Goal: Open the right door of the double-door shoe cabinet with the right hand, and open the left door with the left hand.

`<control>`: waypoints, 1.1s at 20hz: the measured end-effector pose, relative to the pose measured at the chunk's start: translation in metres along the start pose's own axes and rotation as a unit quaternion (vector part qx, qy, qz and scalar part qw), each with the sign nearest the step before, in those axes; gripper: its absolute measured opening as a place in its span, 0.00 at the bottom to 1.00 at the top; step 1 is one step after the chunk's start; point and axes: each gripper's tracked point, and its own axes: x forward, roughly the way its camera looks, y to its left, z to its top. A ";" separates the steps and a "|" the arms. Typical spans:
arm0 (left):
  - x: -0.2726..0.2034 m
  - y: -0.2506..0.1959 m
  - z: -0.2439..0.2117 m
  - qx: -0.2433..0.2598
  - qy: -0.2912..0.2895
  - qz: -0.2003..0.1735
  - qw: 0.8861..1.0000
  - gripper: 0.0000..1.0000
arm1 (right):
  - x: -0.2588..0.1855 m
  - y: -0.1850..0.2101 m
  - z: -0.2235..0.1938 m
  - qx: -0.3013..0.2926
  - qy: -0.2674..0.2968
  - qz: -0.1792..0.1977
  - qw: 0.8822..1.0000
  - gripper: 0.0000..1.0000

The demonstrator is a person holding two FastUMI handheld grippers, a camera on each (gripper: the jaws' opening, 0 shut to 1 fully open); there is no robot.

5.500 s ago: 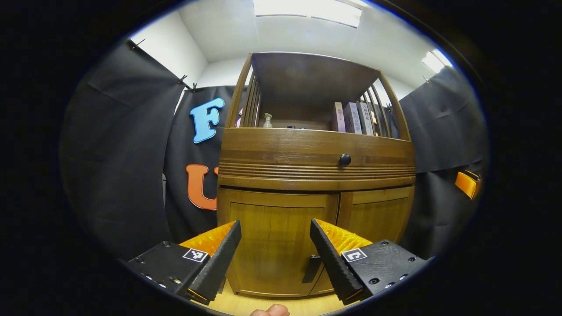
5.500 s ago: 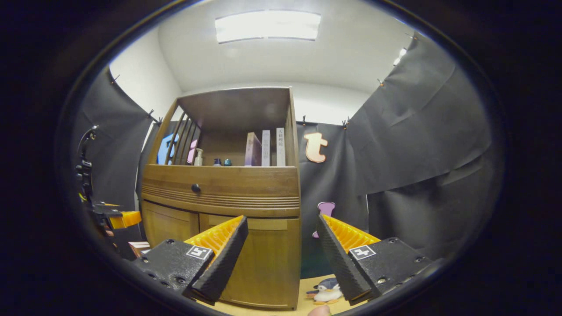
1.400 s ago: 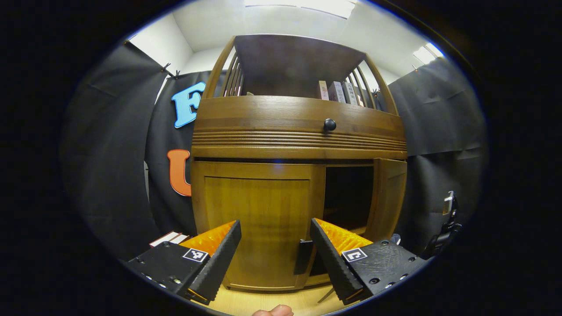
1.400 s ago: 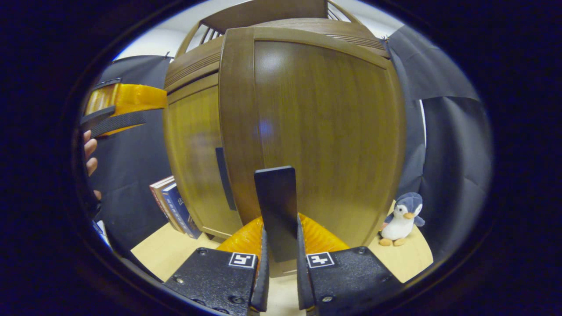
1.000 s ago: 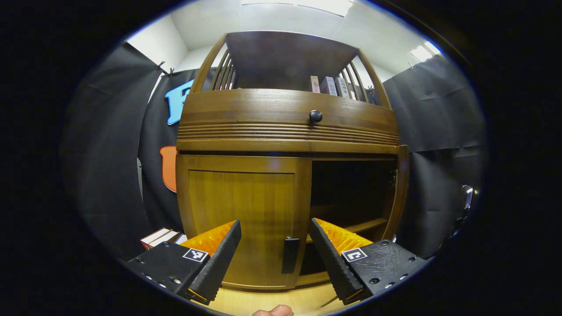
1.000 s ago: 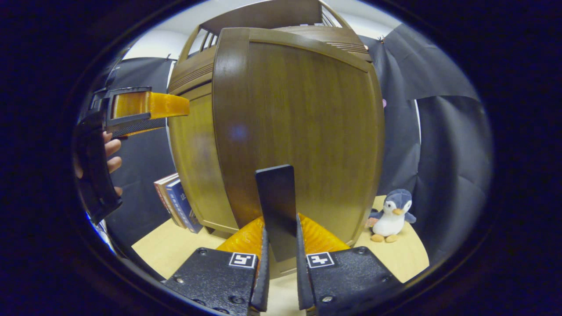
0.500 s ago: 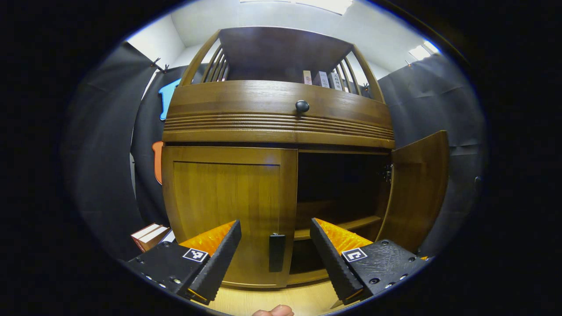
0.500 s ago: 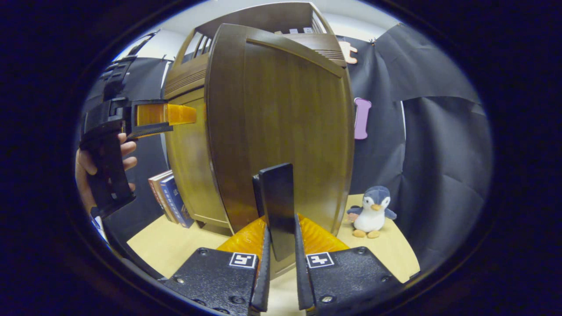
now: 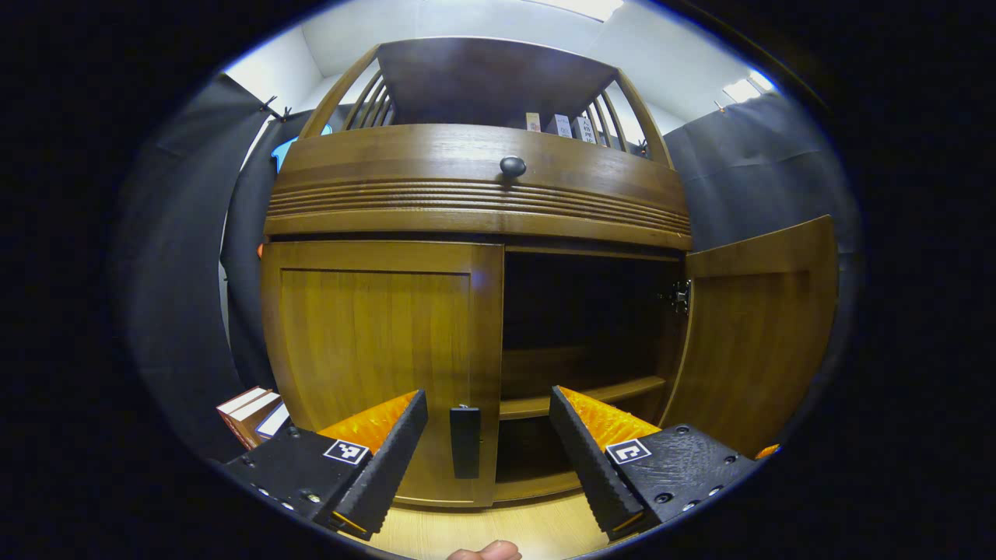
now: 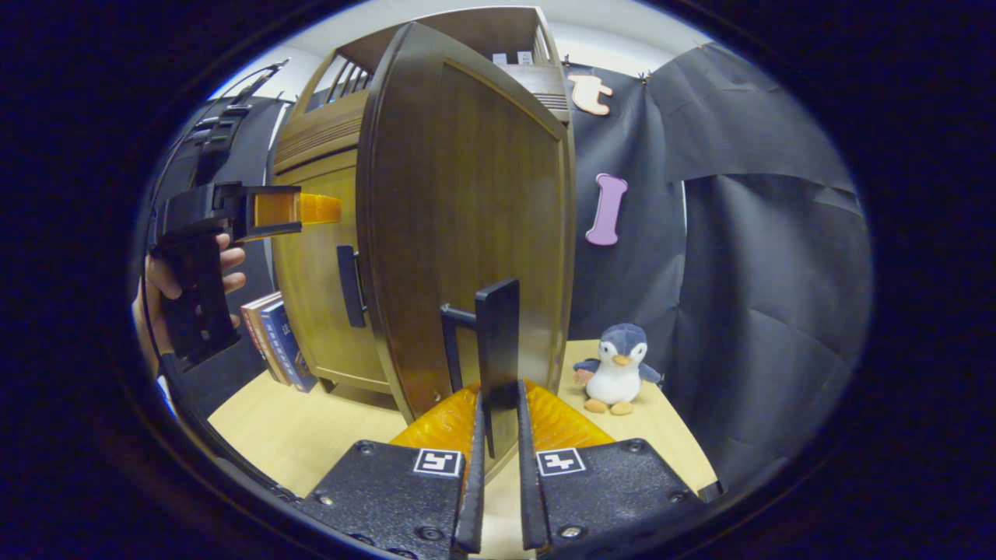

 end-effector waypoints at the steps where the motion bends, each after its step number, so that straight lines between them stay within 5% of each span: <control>1: 0.001 -0.001 -0.001 0.000 0.002 0.000 1.000 0.95 | -0.003 -0.002 -0.003 0.002 0.003 0.001 1.000 0.22; 14: 0.009 -0.004 -0.017 0.003 0.016 0.001 1.000 0.95 | -0.006 -0.057 -0.016 0.038 0.002 -0.047 0.998 0.13; 15: 0.011 -0.005 -0.020 0.003 0.019 0.000 1.000 0.84 | -0.006 -0.065 -0.015 0.044 0.001 -0.056 0.997 0.13; 16: 0.013 -0.006 -0.022 0.003 0.021 0.000 1.000 0.95 | -0.008 -0.073 -0.016 0.050 0.001 -0.063 0.997 0.12; 17: 0.014 -0.006 -0.024 0.003 0.024 0.000 1.000 0.84 | -0.008 -0.082 -0.016 0.057 0.001 -0.071 0.996 0.10; 18: 0.015 -0.007 -0.026 0.004 0.026 0.000 1.000 0.95 | -0.009 -0.089 -0.016 0.063 0.001 -0.076 0.995 0.08; 22: 0.021 -0.009 -0.036 0.003 0.031 -0.003 0.999 0.95 | -0.012 -0.094 -0.018 0.066 0.008 -0.064 0.996 0.05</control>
